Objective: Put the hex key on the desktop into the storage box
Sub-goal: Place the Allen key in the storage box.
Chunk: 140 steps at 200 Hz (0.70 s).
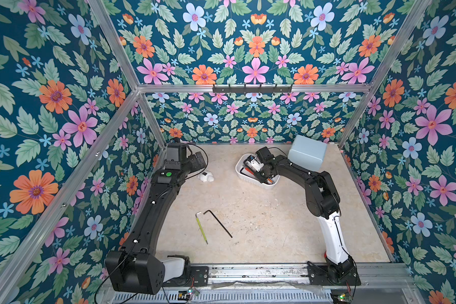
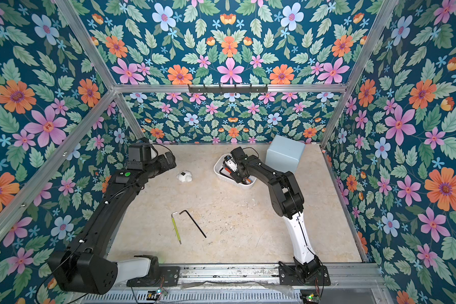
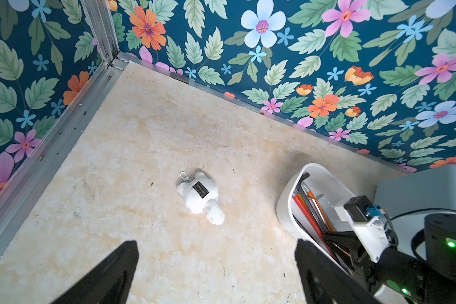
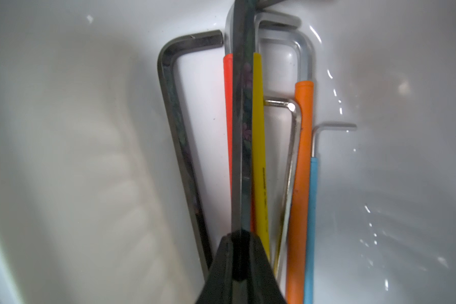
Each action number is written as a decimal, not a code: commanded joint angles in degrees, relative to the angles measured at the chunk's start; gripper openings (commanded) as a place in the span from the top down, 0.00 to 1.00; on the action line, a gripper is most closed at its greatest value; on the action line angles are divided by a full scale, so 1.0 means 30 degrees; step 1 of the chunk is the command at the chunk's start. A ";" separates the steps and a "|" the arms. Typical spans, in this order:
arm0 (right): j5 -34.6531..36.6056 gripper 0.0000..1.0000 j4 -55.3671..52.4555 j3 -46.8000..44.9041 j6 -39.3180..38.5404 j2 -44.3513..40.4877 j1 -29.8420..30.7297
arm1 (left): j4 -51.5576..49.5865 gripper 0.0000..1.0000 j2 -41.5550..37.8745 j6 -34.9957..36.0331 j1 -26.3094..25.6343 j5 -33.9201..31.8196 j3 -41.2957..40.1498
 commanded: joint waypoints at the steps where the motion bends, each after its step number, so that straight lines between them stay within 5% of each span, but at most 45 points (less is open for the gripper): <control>1: 0.0201 0.70 0.0357 0.0341 0.0107 0.0124 0.0017 | 0.0429 0.00 -0.0113 -0.0195 0.0010 -0.0096 -0.0062; 15: 0.0324 0.57 0.0386 0.0537 0.0224 0.0084 0.0011 | 0.0429 0.01 -0.0162 -0.0243 -0.0004 -0.0092 -0.0104; 55: 0.0761 0.42 0.0695 0.1191 0.0948 -0.0998 0.0029 | 0.0475 0.00 -0.0415 -0.0368 0.0010 -0.0151 -0.0221; 140: 0.1759 0.30 0.3907 -0.3977 0.6202 -0.7631 0.4198 | 0.0681 0.01 -0.1699 -0.0858 0.0010 -0.0501 -0.1540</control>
